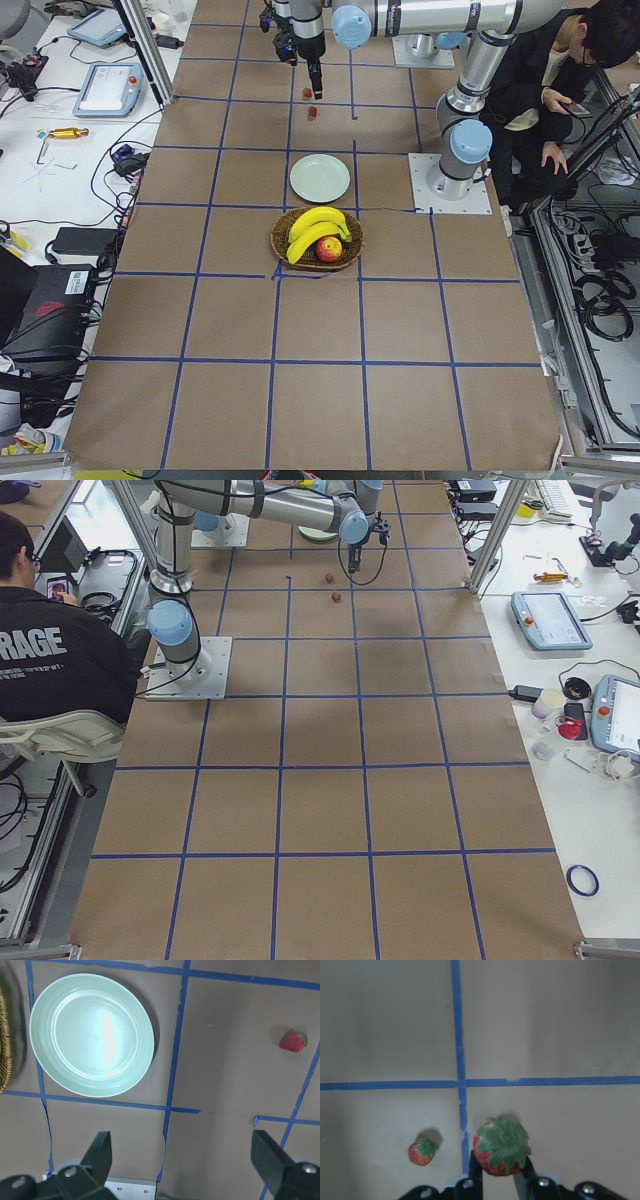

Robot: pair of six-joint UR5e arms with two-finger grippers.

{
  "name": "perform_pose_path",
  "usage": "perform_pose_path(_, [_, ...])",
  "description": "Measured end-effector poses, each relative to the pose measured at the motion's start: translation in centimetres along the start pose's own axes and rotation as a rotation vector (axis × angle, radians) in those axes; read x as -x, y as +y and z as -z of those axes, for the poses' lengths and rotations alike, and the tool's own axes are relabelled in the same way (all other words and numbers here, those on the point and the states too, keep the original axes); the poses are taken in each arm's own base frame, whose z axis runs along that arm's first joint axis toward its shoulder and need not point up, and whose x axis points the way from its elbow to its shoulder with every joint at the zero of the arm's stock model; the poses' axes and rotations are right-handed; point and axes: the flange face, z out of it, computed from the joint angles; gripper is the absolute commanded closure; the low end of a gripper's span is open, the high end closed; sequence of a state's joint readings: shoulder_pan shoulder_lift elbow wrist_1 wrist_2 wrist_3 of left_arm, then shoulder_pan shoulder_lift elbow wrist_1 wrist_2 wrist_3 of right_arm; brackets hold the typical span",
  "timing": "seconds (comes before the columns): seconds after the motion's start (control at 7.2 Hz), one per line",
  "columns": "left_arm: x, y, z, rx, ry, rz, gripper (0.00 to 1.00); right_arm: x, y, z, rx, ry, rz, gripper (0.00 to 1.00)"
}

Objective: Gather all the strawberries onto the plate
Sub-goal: 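Carry the strawberry toward the plate and set it beside the first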

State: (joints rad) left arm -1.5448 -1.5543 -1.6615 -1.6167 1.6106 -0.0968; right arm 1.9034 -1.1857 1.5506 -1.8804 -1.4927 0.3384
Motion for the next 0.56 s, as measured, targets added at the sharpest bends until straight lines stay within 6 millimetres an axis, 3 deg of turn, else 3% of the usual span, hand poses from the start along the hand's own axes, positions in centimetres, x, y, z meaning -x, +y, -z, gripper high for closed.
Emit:
perform_pose_path(0.28, [2.0,-0.2,0.9,-0.017,-0.018,0.016,0.00,4.5,1.9,-2.1,0.030,-0.032,0.051,1.00])
perform_pose_path(0.56, [2.7,-0.2,1.1,-0.022,-0.018,0.028,0.00,8.1,2.6,-5.9,0.043,-0.053,0.083,1.00])
